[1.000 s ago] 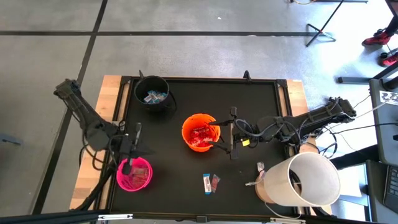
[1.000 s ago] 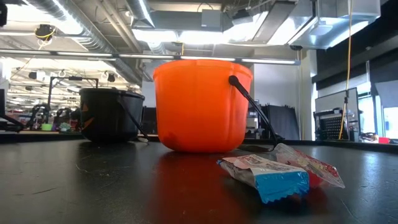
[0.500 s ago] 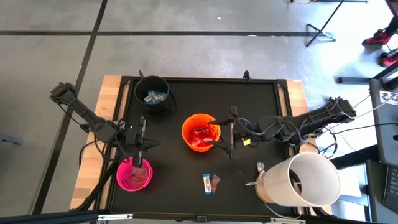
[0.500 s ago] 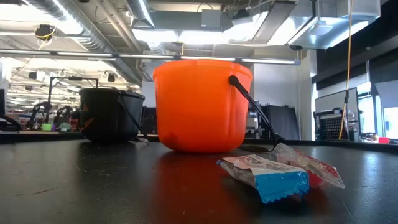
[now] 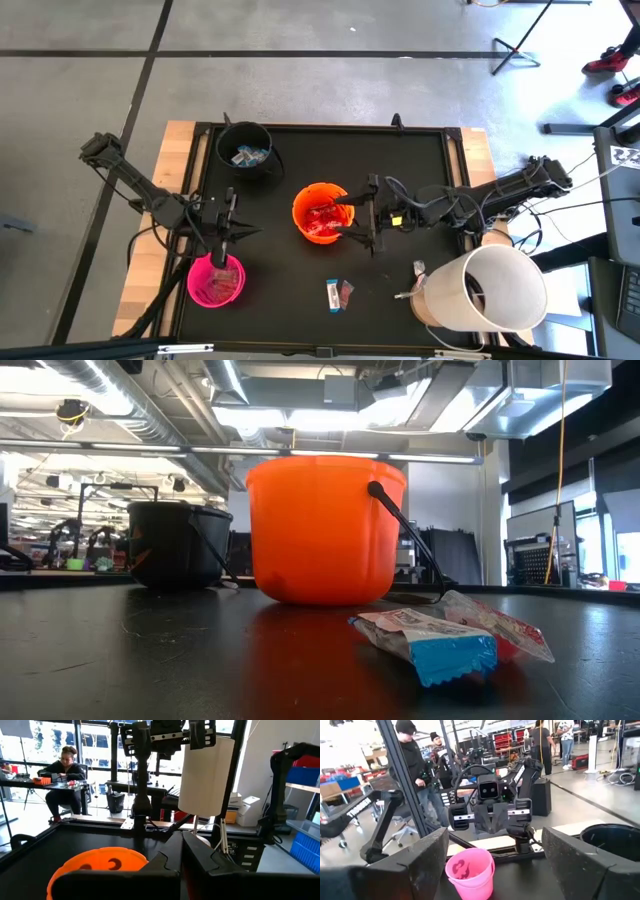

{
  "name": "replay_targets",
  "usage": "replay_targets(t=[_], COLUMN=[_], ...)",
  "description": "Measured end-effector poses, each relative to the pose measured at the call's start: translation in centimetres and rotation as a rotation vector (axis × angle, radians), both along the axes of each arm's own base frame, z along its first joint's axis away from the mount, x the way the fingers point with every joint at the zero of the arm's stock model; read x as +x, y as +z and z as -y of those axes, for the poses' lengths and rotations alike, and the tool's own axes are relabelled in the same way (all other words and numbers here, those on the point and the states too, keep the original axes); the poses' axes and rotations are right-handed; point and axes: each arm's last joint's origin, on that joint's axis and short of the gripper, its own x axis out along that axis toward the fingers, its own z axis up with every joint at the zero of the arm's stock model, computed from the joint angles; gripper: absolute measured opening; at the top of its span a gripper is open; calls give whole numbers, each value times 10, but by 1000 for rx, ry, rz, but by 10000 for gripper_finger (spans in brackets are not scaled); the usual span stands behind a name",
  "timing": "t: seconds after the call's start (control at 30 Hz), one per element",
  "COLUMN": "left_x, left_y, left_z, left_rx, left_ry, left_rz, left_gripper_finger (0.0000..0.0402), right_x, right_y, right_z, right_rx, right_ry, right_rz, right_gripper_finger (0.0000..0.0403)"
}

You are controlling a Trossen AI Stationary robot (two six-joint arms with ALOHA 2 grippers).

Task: Sort candy
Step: Put the white chocolate into the black bucket

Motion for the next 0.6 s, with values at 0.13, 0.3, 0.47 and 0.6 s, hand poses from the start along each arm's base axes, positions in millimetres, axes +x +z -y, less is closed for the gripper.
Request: replay_targets(t=[0.13,0.3,0.47,0.6], left_x=[0,0,0,0], left_y=[0,0,0,0], left_z=[0,0,0,0], left_rx=[-1,-1,-2,-2], left_ry=[0,0,0,0], left_rz=[1,1,1,1], left_gripper_finger=[2,2,2,2], right_x=[3,8,11,11], right_y=[-4,-11,-17,-28], right_z=[-2,-5,-6,-9], right_rx=[12,17,59,102], right_ry=[34,58,72,169], right_rz=[-18,-45,-85,-198], right_gripper_finger=[319,319,319,319])
